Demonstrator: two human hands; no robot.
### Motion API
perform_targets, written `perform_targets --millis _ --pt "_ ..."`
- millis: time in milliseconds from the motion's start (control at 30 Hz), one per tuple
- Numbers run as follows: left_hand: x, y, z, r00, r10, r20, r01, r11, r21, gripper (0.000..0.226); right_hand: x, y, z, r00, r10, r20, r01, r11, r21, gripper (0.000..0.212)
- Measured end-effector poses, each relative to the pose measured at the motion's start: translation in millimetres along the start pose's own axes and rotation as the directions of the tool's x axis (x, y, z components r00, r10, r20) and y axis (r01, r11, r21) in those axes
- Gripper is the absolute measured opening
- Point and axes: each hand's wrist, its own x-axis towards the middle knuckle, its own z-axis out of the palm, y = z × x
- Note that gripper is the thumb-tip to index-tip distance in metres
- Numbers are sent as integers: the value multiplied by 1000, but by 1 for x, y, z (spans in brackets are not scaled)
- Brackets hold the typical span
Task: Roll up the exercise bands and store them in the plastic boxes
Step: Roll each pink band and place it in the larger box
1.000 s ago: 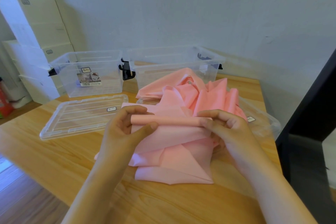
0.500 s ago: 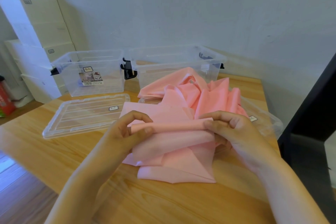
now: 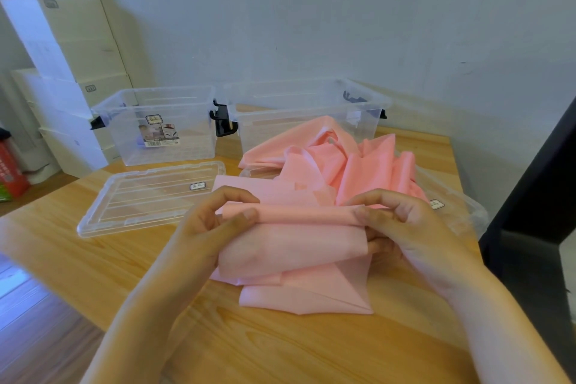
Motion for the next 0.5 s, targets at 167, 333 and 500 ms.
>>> perform_targets --millis 167,333,500 --pt "-2 3 0 1000 -15 12 15 999 -46 38 0 0 -2 999 -37 -12 38 999 38 17" --pt "-2 6 -3 999 -13 39 16 995 -101 56 -1 1 -3 998 -70 6 69 992 107 15" --pt "-1 6 -3 999 8 36 -3 991 -133 62 1 1 -4 996 -88 19 85 988 126 19"
